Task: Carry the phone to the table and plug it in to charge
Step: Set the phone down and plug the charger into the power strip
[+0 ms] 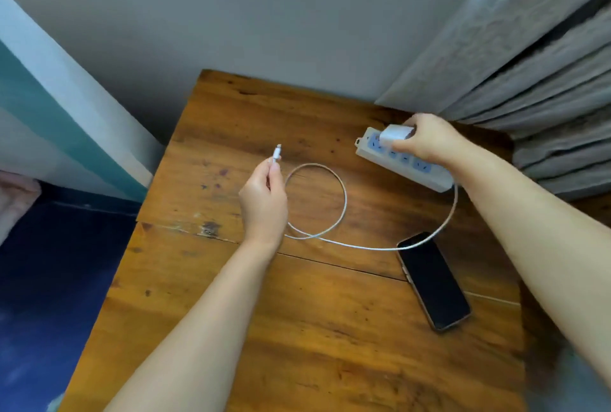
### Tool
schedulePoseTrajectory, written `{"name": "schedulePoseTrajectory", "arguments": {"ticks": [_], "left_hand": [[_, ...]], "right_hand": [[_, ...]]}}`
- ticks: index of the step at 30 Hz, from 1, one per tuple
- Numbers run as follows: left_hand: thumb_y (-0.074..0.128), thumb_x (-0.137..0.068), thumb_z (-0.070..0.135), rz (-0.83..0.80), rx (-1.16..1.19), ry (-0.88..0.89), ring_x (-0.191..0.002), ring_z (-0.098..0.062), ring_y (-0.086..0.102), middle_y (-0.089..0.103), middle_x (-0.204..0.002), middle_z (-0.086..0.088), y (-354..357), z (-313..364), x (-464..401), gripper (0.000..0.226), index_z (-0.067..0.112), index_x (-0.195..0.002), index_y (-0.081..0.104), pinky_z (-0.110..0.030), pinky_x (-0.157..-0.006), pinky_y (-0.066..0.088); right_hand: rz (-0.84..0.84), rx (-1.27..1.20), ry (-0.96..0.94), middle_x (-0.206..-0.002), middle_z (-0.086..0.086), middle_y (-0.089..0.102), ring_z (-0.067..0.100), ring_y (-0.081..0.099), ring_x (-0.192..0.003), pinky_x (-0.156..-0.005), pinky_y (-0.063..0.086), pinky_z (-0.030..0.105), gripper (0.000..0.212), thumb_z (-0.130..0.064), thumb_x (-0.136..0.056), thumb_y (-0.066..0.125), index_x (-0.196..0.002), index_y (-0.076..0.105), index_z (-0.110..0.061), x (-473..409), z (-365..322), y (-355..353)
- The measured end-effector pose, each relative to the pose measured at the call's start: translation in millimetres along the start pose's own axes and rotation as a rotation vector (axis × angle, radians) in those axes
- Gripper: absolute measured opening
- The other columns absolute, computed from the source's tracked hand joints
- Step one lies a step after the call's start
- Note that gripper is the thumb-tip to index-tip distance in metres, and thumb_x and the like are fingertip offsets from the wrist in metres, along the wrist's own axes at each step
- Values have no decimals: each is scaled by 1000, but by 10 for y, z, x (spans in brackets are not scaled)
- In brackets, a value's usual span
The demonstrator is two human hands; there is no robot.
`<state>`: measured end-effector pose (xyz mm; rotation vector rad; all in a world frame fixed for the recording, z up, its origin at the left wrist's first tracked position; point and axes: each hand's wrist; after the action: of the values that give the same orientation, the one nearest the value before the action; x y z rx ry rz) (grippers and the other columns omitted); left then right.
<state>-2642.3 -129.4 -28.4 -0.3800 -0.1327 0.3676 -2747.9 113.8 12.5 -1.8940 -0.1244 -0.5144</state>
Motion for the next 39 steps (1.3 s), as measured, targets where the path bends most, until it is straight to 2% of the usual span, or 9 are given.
{"name": "schedulePoseTrajectory", "arguments": {"ticks": [2, 7, 20, 24, 26, 30, 33, 36, 39], "left_hand": [[41, -97, 19, -65, -12, 31, -46, -9, 36, 38, -49, 9, 141, 47, 62, 26, 12, -100, 66, -32, -51, 32], [43, -97, 18, -159, -49, 32, -42, -3, 41, 38, -45, 14, 300, 22, 222, 26, 12, -101, 68, -14, -43, 30], [42, -98, 19, -202, -40, -5, -45, -1, 43, 43, -49, 13, 420, 31, 297, 25, 14, -100, 67, -13, -45, 32], [42, -98, 21, -241, -49, -8, -45, -6, 41, 45, -49, 11, 477, 38, 356, 25, 17, -95, 67, -19, -44, 30], [43, -97, 20, -257, -23, 0, -45, -6, 40, 43, -48, 10, 481, 45, 378, 25, 21, -86, 65, -19, -44, 29], [41, -97, 20, -335, 89, -43, -44, -6, 33, 40, -50, 9, 435, 133, 400, 30, 27, -73, 57, -21, -44, 27], [37, -100, 20, -408, 246, -113, -48, -9, 35, 40, -55, 4, 391, 243, 397, 31, 20, -77, 57, -25, -47, 30], [31, -101, 19, -471, 305, -125, -54, -8, 40, 43, -59, 4, 372, 327, 426, 32, 20, -83, 58, -25, -53, 36], [30, -101, 17, -508, 377, -154, -59, -3, 47, 49, -65, 4, 391, 374, 490, 33, 21, -85, 59, -17, -59, 42]], "right_hand": [[-6, 163, 6, -111, 14, 63, 27, 58, -92, -70, 43, 33, 52, -31, -76, 71, -120, 56, -9, -42, 272, -155], [-91, 353, -94, -113, 11, 63, 24, 58, -92, -72, 47, 34, 53, -30, -79, 70, -126, 54, -13, -154, 542, -152], [-266, 630, -140, -86, 8, 64, 23, 60, -77, -62, 45, 31, 42, -36, -79, 70, -105, 63, -4, -249, 129, -175], [-264, 773, -206, -64, 3, 48, 19, 51, -63, -59, 42, 30, 29, -25, -84, 65, -100, 62, -1, -182, -86, -43], [-272, 815, -231, -64, 3, 48, 20, 52, -64, -60, 44, 30, 27, -21, -86, 63, -102, 61, 1, -174, -150, -9], [-300, 868, -223, -86, 8, 53, 22, 54, -77, -68, 48, 29, 31, -20, -88, 60, -112, 58, 0, -134, -195, -8], [-250, 845, -179, -94, 10, 52, 24, 55, -82, -68, 48, 32, 32, -20, -90, 58, -117, 56, -3, -59, -179, -18], [-10, 749, -200, -126, 16, 50, 34, 47, -115, -89, 43, 46, 41, -30, -92, 52, -128, 50, -12, 152, -170, -16], [261, 167, -418, -116, 16, 61, 31, 53, -108, -88, 45, 48, 33, -28, -93, 48, -114, 63, -7, 605, -214, 19]]}}
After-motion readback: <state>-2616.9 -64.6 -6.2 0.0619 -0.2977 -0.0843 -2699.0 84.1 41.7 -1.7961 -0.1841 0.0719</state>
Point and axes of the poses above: each hand's wrist, its own x-axis away from the middle knuckle, its own y-axis out of the palm, z = x × y
